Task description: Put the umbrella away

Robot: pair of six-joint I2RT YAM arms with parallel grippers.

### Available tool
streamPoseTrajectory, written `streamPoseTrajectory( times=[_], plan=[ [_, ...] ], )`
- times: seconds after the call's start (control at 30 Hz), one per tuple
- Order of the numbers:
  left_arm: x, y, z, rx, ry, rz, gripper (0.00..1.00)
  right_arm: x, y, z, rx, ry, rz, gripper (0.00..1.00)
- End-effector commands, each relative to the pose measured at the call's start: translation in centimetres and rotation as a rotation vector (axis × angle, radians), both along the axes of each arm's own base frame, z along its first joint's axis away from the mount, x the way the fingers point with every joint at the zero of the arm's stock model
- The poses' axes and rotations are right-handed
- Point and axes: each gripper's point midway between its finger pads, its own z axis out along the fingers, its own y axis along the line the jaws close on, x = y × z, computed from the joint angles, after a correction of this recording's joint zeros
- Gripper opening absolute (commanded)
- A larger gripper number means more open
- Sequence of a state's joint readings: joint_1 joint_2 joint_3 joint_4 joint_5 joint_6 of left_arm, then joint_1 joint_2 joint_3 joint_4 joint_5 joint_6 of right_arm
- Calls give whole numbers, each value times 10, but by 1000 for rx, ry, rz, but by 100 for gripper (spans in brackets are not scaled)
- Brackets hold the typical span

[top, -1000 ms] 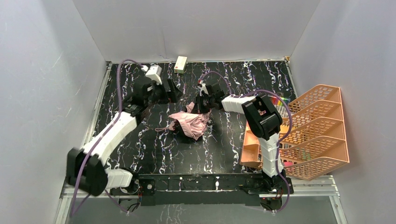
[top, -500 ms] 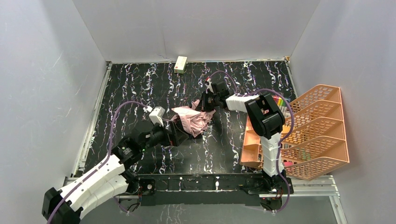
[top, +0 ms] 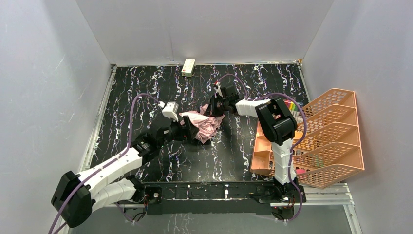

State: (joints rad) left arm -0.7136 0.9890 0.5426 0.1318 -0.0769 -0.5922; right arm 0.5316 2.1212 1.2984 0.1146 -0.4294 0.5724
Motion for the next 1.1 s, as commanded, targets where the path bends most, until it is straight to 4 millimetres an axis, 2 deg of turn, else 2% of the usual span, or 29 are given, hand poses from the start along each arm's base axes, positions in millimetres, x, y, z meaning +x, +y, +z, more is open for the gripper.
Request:
streamPoseTrajectory(
  times=[0.0,0.37,0.47,0.6,0.73,0.9,1.07],
  plan=[
    [23,-12,39,-30,-127,4,78,-18,-46,-67,-221,111,-51,0],
    [43,-19,29,-3,-120,-5,70,-18,-43,-63,-204,108,-37,0],
    [45,-22,29,-15,-116,-20,64,-17,-43,-63,-205,106,-35,0],
    [46,-25,36,-33,-128,-43,49,-18,-43,-64,-204,108,-30,0],
    [45,-27,42,-41,-139,-55,36,-19,-42,-64,-202,110,-26,0],
    [36,-32,36,-56,-118,-105,22,-18,-41,-64,-200,111,-24,0],
    [20,-37,22,-81,-70,-169,21,-17,-42,-64,-206,107,-22,0]
  ],
)
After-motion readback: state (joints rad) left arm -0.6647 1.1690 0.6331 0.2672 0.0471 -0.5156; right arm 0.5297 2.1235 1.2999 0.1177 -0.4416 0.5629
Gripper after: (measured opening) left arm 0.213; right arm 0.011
